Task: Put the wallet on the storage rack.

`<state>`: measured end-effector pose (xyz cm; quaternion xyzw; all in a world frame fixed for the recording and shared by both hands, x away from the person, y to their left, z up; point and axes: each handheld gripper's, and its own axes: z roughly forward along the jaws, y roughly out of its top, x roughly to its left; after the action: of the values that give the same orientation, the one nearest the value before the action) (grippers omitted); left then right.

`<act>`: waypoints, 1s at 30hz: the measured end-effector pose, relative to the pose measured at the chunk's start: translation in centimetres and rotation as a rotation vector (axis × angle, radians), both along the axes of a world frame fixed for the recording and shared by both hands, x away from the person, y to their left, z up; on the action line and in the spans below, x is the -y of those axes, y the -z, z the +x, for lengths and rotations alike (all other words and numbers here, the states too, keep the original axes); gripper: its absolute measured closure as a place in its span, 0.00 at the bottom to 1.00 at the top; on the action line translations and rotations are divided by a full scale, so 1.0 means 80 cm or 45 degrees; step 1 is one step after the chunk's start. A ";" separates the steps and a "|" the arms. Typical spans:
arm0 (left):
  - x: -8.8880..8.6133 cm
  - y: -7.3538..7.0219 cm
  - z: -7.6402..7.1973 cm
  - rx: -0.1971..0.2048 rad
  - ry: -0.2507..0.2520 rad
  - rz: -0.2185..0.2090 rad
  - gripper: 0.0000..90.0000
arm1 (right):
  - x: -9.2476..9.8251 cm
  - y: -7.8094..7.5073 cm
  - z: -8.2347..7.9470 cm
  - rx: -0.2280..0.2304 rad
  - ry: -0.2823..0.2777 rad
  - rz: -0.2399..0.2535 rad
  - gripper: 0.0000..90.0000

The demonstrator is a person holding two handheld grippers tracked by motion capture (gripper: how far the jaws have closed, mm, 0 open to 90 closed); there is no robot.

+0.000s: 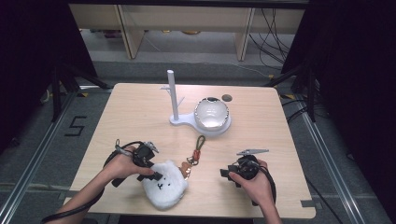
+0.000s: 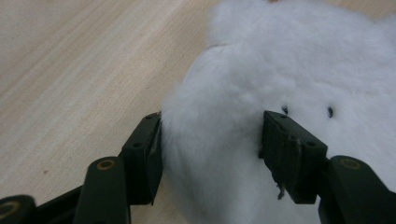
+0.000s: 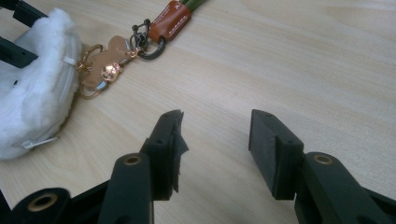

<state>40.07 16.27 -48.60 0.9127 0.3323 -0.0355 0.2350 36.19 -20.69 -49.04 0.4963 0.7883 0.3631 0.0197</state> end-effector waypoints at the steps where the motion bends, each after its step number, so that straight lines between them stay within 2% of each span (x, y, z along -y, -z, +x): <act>1: 0.000 0.000 0.000 0.000 0.000 0.000 0.46 | 0.000 0.000 0.000 0.000 0.000 0.000 0.61; 5: 0.001 0.002 -0.002 0.006 -0.013 0.011 0.50 | 0.001 -0.001 0.000 -0.001 -0.004 0.010 0.61; 7: 0.001 0.003 -0.002 0.014 -0.010 0.012 0.53 | 0.001 -0.001 0.000 0.005 0.006 0.007 0.61; 9: 0.002 0.003 -0.006 0.026 -0.032 0.010 0.59 | 0.000 -0.001 0.000 0.021 0.020 0.014 0.60; 11: 0.001 0.003 -0.011 0.059 -0.022 0.004 0.66 | -0.001 0.000 -0.001 0.020 0.019 0.017 0.60; 12: 0.001 0.003 -0.011 0.059 -0.022 0.004 0.70 | -0.001 0.000 -0.001 0.025 0.012 0.013 0.60; 14: -0.003 0.001 -0.016 0.114 0.036 -0.019 0.78 | 0.000 0.001 -0.001 0.038 0.006 0.011 0.60; 15: -0.003 0.001 -0.016 0.114 0.036 -0.019 0.81 | 0.000 0.001 -0.001 0.038 0.006 0.011 0.60; 16: -0.005 0.001 -0.019 0.132 0.046 -0.030 0.83 | 0.000 0.001 0.000 0.016 -0.006 -0.009 0.60; 19: -0.010 0.001 -0.023 0.162 0.057 -0.052 0.86 | 0.000 0.001 0.000 0.014 -0.011 0.000 0.60; 20: -0.014 0.000 -0.027 0.186 0.062 -0.060 0.87 | -0.001 0.000 -0.001 0.007 -0.015 0.009 0.60; 21: -0.014 0.000 -0.027 0.186 0.062 -0.060 0.87 | -0.001 0.000 -0.001 0.007 -0.015 0.009 0.60; 23: -0.022 -0.004 -0.034 0.217 0.046 -0.092 0.88 | -0.001 -0.001 -0.001 0.026 -0.017 0.012 0.60; 25: -0.027 -0.006 -0.040 0.234 0.001 -0.161 0.88 | -0.001 -0.002 -0.001 0.030 -0.011 0.006 0.60; 26: -0.027 -0.006 -0.040 0.234 0.001 -0.161 0.88 | -0.001 -0.002 -0.001 0.030 -0.011 0.006 0.60; 27: -0.031 -0.010 -0.048 0.262 -0.071 -0.248 0.88 | -0.002 -0.004 -0.001 0.025 -0.007 0.003 0.60; 28: -0.031 -0.010 -0.048 0.262 -0.071 -0.248 0.88 | -0.002 -0.004 -0.001 0.025 -0.007 0.003 0.60; 30: -0.040 -0.018 -0.056 0.324 -0.119 -0.328 0.88 | -0.005 -0.004 -0.001 0.047 -0.016 0.023 0.59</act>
<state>35.60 19.44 -47.17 0.8558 0.3346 0.0490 0.3916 36.09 -20.32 -48.69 0.4846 0.7877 0.3794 0.0277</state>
